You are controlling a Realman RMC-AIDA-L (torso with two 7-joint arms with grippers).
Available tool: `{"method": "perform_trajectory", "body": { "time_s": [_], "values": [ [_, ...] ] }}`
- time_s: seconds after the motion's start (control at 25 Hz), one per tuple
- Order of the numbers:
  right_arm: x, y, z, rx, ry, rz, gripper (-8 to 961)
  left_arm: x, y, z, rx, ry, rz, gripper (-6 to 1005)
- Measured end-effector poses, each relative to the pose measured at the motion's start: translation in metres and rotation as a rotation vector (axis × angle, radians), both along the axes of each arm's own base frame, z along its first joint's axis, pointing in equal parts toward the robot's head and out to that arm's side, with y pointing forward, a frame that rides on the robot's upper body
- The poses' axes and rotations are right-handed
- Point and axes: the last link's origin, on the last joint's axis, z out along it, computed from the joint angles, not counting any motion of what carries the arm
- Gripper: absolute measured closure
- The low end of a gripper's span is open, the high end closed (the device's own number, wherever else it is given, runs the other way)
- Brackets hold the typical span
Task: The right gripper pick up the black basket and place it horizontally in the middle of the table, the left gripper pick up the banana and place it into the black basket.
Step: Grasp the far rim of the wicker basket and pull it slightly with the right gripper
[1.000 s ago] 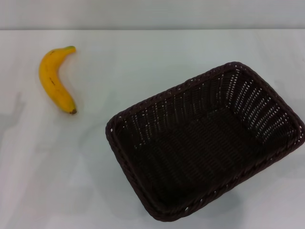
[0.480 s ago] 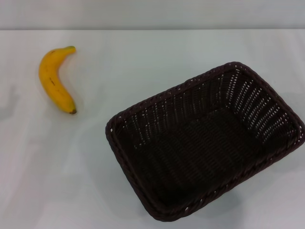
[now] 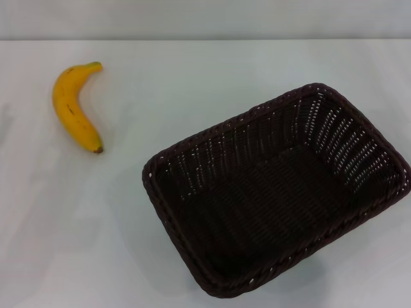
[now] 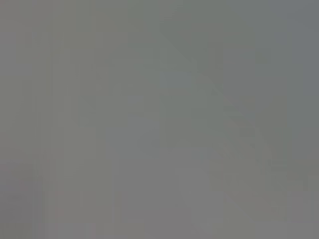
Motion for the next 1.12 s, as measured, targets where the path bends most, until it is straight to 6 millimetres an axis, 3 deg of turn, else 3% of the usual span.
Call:
{"method": "perform_trajectory", "body": {
  "time_s": [0.28,0.52,0.84,1.12],
  "values": [
    [-0.023,0.028,0.018,-0.249,-0.026,0.02,87,-0.003,0.001,0.005,0.004,0.004,0.013,119],
    [-0.055,0.046,0.048,-0.401,-0.061,-0.013,88,-0.007,0.003,0.01,0.005,0.011,0.029,119],
    [-0.115,0.064,0.087,-0.632,-0.184,-0.233,88,-0.01,0.003,0.016,0.012,0.017,0.036,119],
    [-0.169,0.065,0.092,-0.848,-0.317,-0.422,89,-0.015,0.004,0.018,0.018,0.004,0.066,120]
  ]
}}
